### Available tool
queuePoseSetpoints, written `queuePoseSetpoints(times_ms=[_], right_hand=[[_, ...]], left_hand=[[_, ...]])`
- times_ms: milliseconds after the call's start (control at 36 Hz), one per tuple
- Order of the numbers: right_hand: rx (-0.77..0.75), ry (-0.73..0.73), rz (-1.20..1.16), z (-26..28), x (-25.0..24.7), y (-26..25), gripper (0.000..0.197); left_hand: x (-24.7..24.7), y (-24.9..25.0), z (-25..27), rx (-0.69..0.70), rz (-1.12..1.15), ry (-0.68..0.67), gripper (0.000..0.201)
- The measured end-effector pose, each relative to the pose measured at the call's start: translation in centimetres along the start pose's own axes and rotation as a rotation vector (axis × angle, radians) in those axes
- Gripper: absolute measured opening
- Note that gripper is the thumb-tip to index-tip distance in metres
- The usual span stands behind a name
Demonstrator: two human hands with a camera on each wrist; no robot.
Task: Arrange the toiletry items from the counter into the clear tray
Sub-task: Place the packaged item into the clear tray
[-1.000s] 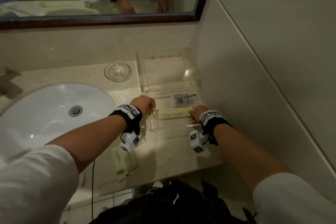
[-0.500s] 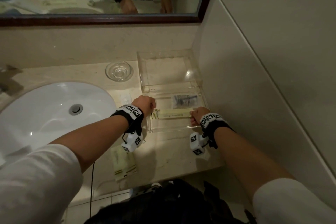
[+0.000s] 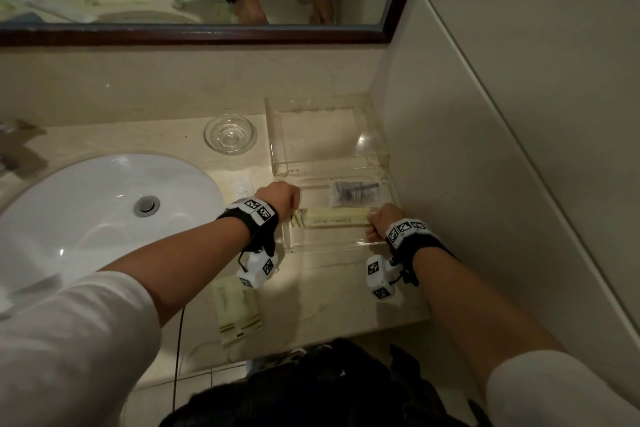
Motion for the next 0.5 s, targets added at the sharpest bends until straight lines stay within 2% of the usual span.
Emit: queuePoseSetpoints(times_ms=[222,333,500], right_hand=[[0.006,0.025,-0.068,0.8,-0.4,-0.3,0.028],[0.005,0.027,-0.055,1.2,-0.4,-0.4,0.029],[0.021,0.011,-0.088,1.1,-0.2,-0.1,0.024]], left_hand=[[-0.3,-0.4,0.2,0.014,0.027,-0.015,0.016],[-0.7,-0.4,0.5,0.102,0.095,-0.022,0.015],[-3.2,-2.0,2.1,0.177,0.25,0.189,0.014]])
Point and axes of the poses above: each hand's wrist, its own z-axis away from the middle knuckle, its own x-axis out of the palm, y = z × x, the point moved 6 cm from there along -z, towards the middle knuckle, and after that the axes turned 2 degrees about x, right-handed, at the moved point
